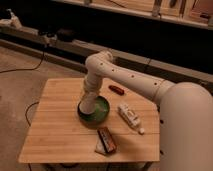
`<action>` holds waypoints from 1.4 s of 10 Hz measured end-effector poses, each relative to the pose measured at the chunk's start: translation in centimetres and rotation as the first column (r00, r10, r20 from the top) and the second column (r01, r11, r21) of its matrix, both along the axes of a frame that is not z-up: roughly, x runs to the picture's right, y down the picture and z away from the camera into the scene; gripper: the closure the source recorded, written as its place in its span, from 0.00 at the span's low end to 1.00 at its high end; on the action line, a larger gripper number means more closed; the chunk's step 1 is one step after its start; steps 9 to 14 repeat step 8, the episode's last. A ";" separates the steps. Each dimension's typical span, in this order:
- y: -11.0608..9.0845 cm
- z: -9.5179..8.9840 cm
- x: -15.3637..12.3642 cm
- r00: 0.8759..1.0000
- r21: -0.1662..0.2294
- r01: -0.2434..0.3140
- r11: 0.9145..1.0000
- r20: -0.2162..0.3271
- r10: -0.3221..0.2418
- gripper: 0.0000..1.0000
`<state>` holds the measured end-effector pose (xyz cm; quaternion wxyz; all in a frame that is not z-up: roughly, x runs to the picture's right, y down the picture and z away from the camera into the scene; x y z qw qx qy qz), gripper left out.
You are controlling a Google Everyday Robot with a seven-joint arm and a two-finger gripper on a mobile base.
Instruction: Place the ceramic cup in the ceramic bowl
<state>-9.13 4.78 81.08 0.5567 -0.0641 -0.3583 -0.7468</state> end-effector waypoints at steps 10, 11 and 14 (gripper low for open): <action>0.1 0.2 0.9 0.997 -0.041 -0.076 0.996 -0.015 0.075 0.26; 0.1 0.2 0.9 0.997 -0.041 -0.076 0.996 -0.015 0.075 0.26; 0.1 0.2 0.9 0.997 -0.041 -0.076 0.996 -0.015 0.075 0.26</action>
